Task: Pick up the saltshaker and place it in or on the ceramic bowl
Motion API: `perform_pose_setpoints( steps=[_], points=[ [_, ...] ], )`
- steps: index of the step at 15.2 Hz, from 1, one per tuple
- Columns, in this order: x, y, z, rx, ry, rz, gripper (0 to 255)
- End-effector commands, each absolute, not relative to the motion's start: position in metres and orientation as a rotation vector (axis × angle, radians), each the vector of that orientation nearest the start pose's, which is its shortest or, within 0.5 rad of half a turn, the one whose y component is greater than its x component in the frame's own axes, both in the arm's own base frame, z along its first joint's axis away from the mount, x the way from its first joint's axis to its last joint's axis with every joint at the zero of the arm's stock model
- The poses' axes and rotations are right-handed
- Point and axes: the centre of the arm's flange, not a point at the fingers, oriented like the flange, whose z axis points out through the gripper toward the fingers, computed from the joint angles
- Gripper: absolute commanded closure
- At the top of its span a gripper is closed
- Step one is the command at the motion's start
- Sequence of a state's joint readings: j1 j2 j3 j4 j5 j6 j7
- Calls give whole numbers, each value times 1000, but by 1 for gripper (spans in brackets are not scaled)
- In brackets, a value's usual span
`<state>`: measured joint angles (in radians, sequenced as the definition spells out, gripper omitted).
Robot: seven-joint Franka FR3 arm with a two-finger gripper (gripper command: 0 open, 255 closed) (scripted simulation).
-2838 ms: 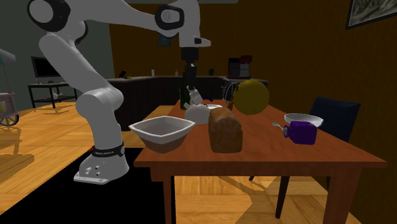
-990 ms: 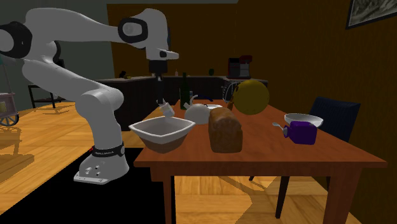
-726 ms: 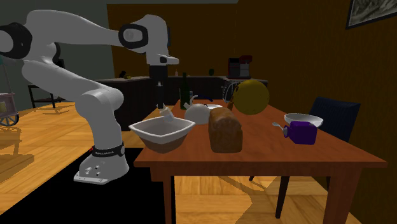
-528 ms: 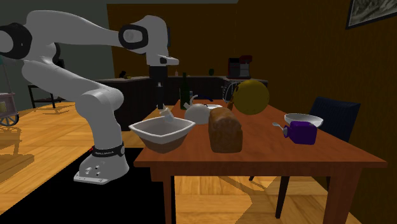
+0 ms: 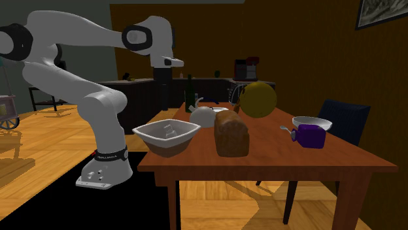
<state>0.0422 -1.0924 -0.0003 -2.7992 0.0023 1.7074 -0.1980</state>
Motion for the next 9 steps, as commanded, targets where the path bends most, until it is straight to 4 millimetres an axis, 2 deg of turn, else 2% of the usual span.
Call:
perform_pose_setpoints(
  steps=[1,2,6,9],
  points=[
    [237,10,474,-3117,-375,-1,0],
    [237,10,474,-3117,-375,-1,0],
    [237,10,524,-3117,-375,-1,0],
    [237,10,524,-3117,-376,-1,0]
  ],
)
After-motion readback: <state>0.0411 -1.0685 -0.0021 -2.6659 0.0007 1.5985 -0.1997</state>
